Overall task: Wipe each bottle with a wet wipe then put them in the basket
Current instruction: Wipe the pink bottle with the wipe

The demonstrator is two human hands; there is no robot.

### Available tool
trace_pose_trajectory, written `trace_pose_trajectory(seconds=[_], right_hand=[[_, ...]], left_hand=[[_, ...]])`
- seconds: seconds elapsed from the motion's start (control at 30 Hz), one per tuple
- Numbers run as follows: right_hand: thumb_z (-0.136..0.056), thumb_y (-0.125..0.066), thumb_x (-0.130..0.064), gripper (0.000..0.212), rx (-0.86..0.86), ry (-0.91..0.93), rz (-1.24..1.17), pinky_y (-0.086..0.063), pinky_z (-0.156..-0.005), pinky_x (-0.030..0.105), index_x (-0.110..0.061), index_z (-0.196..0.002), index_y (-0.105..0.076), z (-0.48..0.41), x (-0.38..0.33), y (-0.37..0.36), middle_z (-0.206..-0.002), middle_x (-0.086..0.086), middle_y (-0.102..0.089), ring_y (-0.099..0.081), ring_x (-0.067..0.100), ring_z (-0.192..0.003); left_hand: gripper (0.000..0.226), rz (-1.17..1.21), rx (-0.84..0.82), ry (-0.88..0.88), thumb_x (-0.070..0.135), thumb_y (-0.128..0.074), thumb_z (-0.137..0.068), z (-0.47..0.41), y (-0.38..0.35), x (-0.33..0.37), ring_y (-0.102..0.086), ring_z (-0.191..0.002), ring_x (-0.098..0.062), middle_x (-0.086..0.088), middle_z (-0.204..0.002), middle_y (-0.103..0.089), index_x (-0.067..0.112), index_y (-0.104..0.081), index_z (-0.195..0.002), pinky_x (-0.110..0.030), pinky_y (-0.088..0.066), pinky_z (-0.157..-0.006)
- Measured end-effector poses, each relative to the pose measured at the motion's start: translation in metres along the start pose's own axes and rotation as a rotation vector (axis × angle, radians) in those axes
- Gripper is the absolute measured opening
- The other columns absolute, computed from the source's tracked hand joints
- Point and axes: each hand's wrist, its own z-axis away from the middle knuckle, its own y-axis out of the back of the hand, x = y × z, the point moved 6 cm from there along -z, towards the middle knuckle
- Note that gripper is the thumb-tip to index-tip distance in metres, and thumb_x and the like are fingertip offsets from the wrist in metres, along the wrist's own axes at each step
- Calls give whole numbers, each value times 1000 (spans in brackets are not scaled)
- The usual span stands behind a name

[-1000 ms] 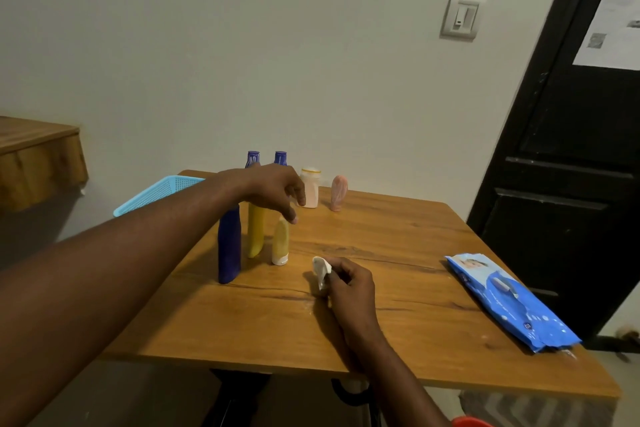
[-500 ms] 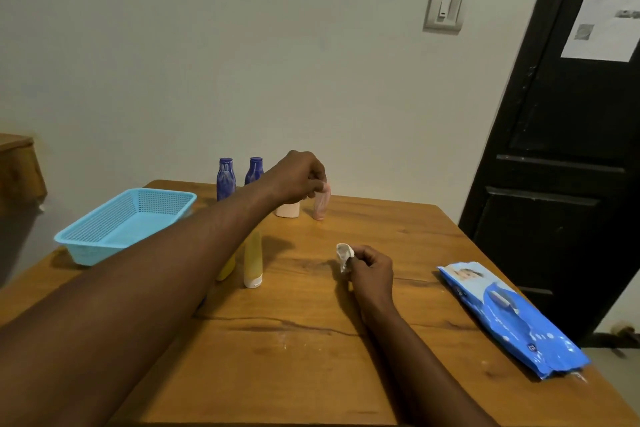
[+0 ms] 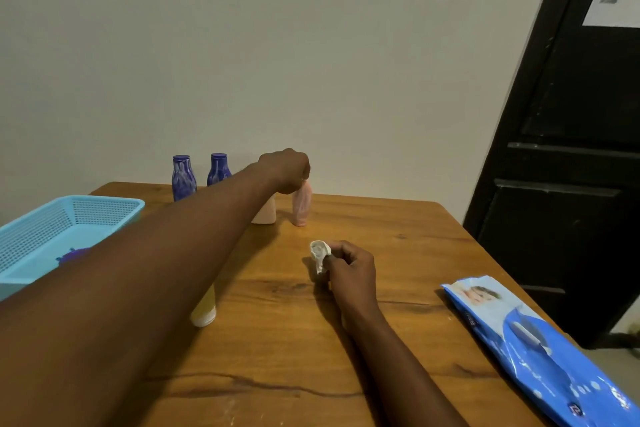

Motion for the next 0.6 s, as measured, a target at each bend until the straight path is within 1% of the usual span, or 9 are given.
trace_pose_trajectory(seconds=[0.07,0.17,0.27,0.4,0.5,0.6], right_hand=[[-92,-67,-5,21,-5,0,-13,-56,-72,32,-20,-92,-82,-2,2,0,-89,-1,-78,-73,21,-89],[-92,-67,-6,21,-11,8,-1,-54,-71,29,-21,-94,-82,-5,4,0,-89,-3,-79,-72,16,-87],[-92,-67,-6,22,-21,15,2,-54,-71,31,-22,-93,-82,-7,6,0,-89,-2,-78,-71,17,-87],[-93,-65,-6,23,-17,9,6,-55,-72,32,-22,-94,-82,-7,8,1,-90,-3,-79,-72,19,-89],[-94,-64,-5,25,-8,5,7,-57,-73,34,-22,-95,-82,-5,5,3,-91,-4,-78,-72,20,-90],[-93,-64,-5,25,45,21,11,-58,-76,40,-22,-92,-82,-1,1,6,-89,-3,-78,-72,24,-91]], left_hand=[[41,-35,-13,-11,10,-67,-93,-10,-7,0,-62,-110,-23,-4,-130,-63,18,-61,-132,-38,-56,-89],[41,-60,-6,-32,8,-67,-93,-18,-12,2,-61,-113,-23,-3,-133,-61,21,-61,-132,-37,-55,-88],[37,-58,-1,-37,9,-67,-92,-18,-11,7,-62,-110,-22,-3,-129,-62,19,-64,-128,-39,-56,-89],[30,-4,-16,-23,12,-68,-92,-13,-7,9,-64,-104,-24,-7,-122,-66,13,-68,-122,-42,-57,-90],[27,31,-21,-24,15,-68,-93,-3,-1,13,-65,-101,-24,-9,-117,-68,8,-70,-119,-39,-57,-90],[26,80,-23,-31,19,-66,-95,16,10,22,-66,-101,-23,-9,-115,-69,6,-70,-117,-36,-56,-88]])
